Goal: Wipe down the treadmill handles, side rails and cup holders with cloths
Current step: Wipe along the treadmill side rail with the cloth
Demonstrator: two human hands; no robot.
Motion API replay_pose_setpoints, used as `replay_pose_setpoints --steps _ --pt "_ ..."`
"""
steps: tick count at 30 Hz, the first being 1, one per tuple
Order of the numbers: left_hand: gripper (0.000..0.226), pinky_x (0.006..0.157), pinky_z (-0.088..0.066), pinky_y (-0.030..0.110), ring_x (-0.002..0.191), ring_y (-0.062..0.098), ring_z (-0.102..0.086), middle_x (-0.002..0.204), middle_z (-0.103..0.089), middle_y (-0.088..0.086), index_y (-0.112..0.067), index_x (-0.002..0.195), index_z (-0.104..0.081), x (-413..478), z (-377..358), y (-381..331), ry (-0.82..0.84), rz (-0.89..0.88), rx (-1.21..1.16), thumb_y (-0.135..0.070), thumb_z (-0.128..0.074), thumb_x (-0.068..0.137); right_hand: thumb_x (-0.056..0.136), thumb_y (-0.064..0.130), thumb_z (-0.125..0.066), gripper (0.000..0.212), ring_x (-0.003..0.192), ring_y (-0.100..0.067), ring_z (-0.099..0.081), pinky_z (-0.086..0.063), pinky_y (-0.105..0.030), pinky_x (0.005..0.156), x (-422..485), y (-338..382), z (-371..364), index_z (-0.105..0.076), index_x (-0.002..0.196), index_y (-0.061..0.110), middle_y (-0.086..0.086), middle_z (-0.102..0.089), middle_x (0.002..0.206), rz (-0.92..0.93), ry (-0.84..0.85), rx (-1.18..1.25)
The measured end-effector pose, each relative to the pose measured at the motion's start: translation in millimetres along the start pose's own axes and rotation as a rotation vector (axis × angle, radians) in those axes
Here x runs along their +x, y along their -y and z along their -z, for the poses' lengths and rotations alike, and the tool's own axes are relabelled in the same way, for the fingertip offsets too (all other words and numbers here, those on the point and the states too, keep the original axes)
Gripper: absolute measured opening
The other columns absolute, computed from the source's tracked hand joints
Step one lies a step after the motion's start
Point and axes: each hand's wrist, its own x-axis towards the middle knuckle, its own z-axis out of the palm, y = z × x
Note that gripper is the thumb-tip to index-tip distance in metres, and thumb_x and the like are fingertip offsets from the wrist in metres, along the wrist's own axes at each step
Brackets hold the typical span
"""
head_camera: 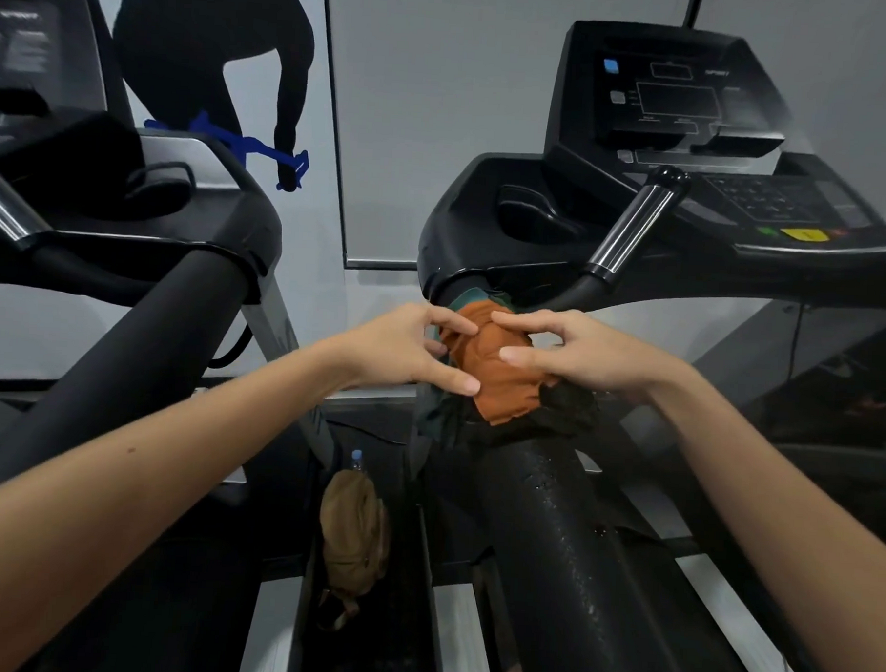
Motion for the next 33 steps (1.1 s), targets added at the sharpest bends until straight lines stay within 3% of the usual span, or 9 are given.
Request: replay_pose_setpoints --steps 3,6,10,13,17,20,23,29,33 --pt "0.064 0.096 -0.046 0.031 0.123 0.022 -0.049 0.136 -0.048 0.002 -0.018 0.131 -0.049 10 -5 6 -0.086 -0.024 -0.027 -0.02 -0.076 0.074 0.084 0.028 -0.063 0.062 0.128 -0.009 -0.043 -0.033 -0.031 0.111 18 -5 0 -0.038 0.14 0.017 0.003 -0.045 0.142 -0.046 -0.034 0.083" --pt "0.056 0.102 -0.044 0.043 0.122 0.024 -0.051 0.135 -0.052 0.006 -0.019 0.131 -0.05 20 -3 7 -0.154 -0.01 -0.034 -0.02 -0.072 0.079 0.087 0.028 -0.061 0.057 0.13 -0.011 -0.042 -0.032 -0.026 0.109 30 -7 -3 -0.041 0.139 0.013 0.0 -0.045 0.142 -0.038 -0.136 0.103" --pt "0.056 0.096 -0.046 0.028 0.111 0.015 -0.055 0.136 -0.051 0.005 -0.017 0.135 -0.046 14 -6 5 -0.138 -0.025 -0.027 -0.019 -0.067 0.084 0.084 0.033 -0.062 0.063 0.119 -0.003 -0.047 -0.042 -0.01 0.086 17 -7 1 -0.04 0.14 0.017 0.005 -0.045 0.14 -0.047 -0.082 0.079" --pt "0.073 0.091 -0.041 0.022 0.116 0.01 -0.045 0.138 -0.04 -0.006 -0.017 0.14 -0.04 2 -8 1 -0.06 -0.037 0.014 -0.024 -0.074 0.076 0.065 0.037 -0.07 0.079 0.103 -0.002 -0.061 -0.049 -0.011 0.08 -7 -8 6 -0.042 0.138 0.024 0.01 -0.046 0.134 -0.054 0.039 0.148" --pt "0.06 0.081 -0.052 0.02 0.102 0.017 -0.06 0.126 -0.05 -0.003 -0.013 0.127 -0.053 0 -15 -3 -0.104 -0.067 0.007 -0.019 -0.078 0.072 0.067 0.031 -0.072 0.052 0.098 -0.011 -0.064 -0.053 -0.019 0.085 -12 -12 1 -0.06 0.117 0.021 0.008 -0.056 0.12 0.013 -0.096 0.192" --pt "0.044 0.093 -0.051 0.035 0.099 0.021 -0.064 0.117 -0.063 0.006 -0.011 0.118 -0.06 12 -15 1 -0.217 -0.057 0.011 -0.016 -0.075 0.077 0.077 0.021 -0.071 0.029 0.099 -0.006 -0.057 -0.045 -0.018 0.089 9 -14 1 -0.065 0.105 0.016 0.003 -0.061 0.109 0.061 -0.221 0.066" --pt "0.039 0.101 -0.045 0.041 0.109 0.023 -0.06 0.115 -0.065 0.009 -0.014 0.12 -0.06 25 -15 5 -0.307 -0.016 -0.026 -0.015 -0.07 0.082 0.084 0.019 -0.066 0.025 0.101 -0.008 -0.054 -0.041 -0.012 0.084 32 -14 -2 -0.065 0.109 0.016 0.0 -0.058 0.11 0.053 -0.287 0.004" --pt "0.036 0.101 -0.042 0.034 0.11 0.019 -0.058 0.121 -0.062 0.002 -0.018 0.115 -0.062 18 -15 3 -0.305 -0.005 -0.039 -0.02 -0.072 0.08 0.085 0.014 -0.064 0.021 0.096 -0.014 -0.056 -0.041 -0.011 0.08 26 -16 -9 -0.068 0.106 0.015 -0.008 -0.06 0.104 0.083 -0.391 0.028" --pt "0.023 0.084 -0.048 0.019 0.081 0.009 -0.061 0.097 -0.066 -0.004 -0.017 0.101 -0.066 1 -21 -6 -0.201 -0.074 -0.002 -0.009 -0.071 0.08 0.081 0.009 -0.068 0.016 0.079 -0.007 -0.057 -0.043 -0.014 0.077 -11 -14 -14 -0.069 0.094 0.019 -0.006 -0.062 0.088 0.145 -0.376 0.063"
